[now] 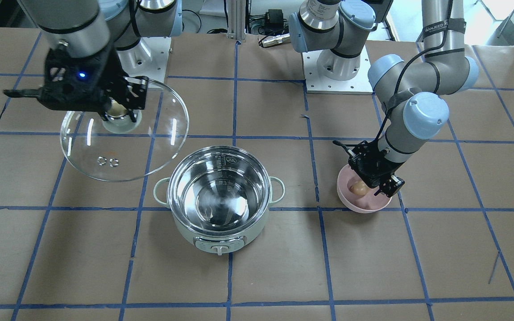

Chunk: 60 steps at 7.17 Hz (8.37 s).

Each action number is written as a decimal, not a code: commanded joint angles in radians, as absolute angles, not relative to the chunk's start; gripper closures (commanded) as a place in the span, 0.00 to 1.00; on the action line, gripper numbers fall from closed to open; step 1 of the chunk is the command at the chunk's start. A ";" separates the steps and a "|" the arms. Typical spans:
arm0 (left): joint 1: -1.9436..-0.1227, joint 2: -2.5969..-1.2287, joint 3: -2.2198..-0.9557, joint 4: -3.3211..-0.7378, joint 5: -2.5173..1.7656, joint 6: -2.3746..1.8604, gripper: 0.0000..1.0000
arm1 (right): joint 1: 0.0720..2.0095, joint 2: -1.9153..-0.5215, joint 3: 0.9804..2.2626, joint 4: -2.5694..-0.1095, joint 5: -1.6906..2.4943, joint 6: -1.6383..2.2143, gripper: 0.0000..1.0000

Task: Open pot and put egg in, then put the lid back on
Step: 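Carry the glass lid away from the pot with the right gripper, then close the left gripper around the tan egg in the bowl, then lift the egg with the left gripper and carry it over the pot, then open the left gripper to drop the egg into the pot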

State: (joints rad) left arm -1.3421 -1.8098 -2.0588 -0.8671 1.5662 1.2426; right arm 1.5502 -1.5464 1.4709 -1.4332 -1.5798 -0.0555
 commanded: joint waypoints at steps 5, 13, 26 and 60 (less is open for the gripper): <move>-1.342 -1.842 -2.065 -0.816 1.534 1.256 0.02 | 1.526 -1.569 1.500 -1.460 -1.529 -0.090 0.98; -1.342 -1.845 -2.066 -0.816 1.551 1.247 0.10 | 1.520 -1.569 1.499 -1.462 -1.545 -0.107 0.98; -1.341 -1.845 -2.074 -0.816 1.592 1.239 0.71 | 1.522 -1.572 1.491 -1.460 -1.545 -0.106 0.99; -1.619 -1.567 -1.537 -1.630 1.560 0.013 0.03 | 1.706 -1.411 1.434 -1.634 -1.529 -0.007 0.98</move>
